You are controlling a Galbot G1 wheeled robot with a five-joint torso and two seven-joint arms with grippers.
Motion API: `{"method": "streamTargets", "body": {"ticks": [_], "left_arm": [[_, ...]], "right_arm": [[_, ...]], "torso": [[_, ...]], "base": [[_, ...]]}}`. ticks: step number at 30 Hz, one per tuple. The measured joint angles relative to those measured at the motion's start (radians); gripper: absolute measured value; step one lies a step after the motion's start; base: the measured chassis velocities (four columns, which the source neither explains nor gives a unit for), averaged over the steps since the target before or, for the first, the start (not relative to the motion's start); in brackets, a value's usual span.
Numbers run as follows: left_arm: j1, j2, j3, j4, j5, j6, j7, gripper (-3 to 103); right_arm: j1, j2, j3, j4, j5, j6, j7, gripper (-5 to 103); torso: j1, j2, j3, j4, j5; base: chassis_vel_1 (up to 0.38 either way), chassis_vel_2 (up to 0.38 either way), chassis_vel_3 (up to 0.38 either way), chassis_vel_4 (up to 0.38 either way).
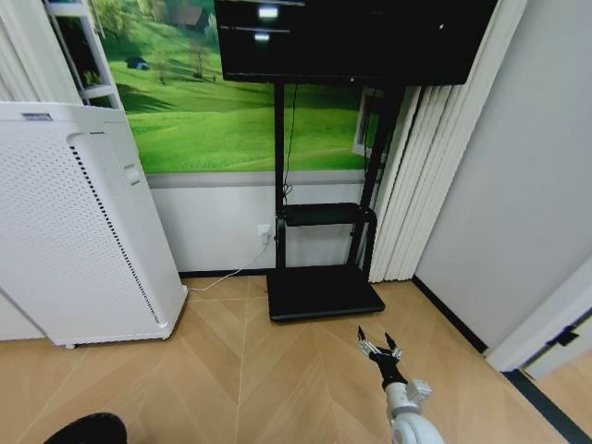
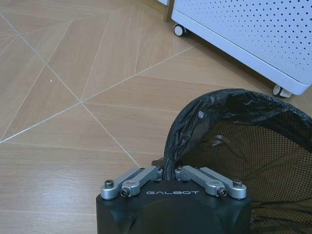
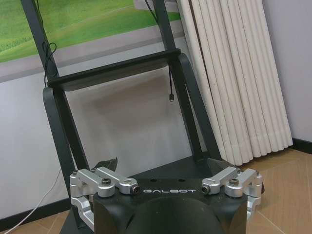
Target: Pick up the trash bin and place the garbage on the floor into it.
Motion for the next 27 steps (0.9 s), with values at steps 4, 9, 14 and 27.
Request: {"method": "streamTargets", "body": {"ticks": [4,9,14,27], "left_arm": [[0.003,-0.007,0.000,0.010,0.026,-0.008,-0.002,3],[-0.001,-0.013,0.008,0.033,0.066,-0.030,-0.007,14],[-0.020,-0.016,0.015,0.075,0.191,-0.096,0.023,34],[-0.073,-0.003,-0.036,0.063,0.394,-0.365,0.241,85]], "right_arm": [[0.000,0.005,-0.002,0.000,-0.007,0.000,-0.002,100],[-0.010,0.010,-0.002,-0.010,-0.017,0.003,-0.015,100],[-0.033,0.015,0.011,-0.027,-0.020,0.023,-0.030,100],[-0.087,0.020,0.044,-0.020,-0.032,0.038,-0.055,100]], "torso": [[0.000,0.000,0.000,0.0000,0.0002],[0.000,0.000,0.000,0.0003,0.0001],[0.000,0.000,0.000,0.0001,0.0001],[0.000,0.000,0.000,0.0000,0.0002]], "base": [[0.000,0.000,0.000,0.000],[0.000,0.000,0.000,0.000],[0.000,0.000,0.000,0.000],[0.000,0.000,0.000,0.000]]}}
